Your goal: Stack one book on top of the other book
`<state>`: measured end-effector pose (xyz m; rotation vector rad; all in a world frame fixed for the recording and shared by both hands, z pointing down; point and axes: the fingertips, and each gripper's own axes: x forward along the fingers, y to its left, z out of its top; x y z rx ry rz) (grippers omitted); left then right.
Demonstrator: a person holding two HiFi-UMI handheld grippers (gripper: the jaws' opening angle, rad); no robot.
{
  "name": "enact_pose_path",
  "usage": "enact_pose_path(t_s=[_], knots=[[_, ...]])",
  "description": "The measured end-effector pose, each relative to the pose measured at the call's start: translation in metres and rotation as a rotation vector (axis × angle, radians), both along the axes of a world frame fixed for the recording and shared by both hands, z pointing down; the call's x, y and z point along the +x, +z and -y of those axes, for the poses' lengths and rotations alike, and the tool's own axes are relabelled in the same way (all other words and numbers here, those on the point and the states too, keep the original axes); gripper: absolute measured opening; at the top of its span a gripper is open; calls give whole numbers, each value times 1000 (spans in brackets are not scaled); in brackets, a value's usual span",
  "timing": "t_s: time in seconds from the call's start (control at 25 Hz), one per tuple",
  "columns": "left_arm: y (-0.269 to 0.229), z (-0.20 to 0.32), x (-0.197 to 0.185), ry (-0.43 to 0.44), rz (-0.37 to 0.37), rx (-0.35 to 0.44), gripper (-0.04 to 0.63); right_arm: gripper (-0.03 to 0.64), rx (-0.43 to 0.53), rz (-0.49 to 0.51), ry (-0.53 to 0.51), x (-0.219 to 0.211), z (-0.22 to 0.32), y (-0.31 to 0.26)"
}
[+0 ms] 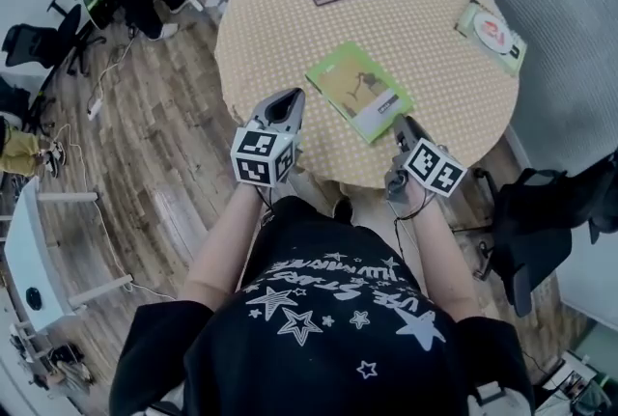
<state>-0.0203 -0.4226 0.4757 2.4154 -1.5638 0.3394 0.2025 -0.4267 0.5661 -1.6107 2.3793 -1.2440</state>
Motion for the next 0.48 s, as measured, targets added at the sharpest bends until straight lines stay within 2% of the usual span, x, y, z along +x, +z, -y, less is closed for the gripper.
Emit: enact_pose_path(t_s=[0.4,0.48], knots=[[33,43,-1,115,26,-111,12,150,-112,0,61,-4,7,31],[44,57,-1,150,31,-142,34,153,-137,-6,86,-4,11,36]])
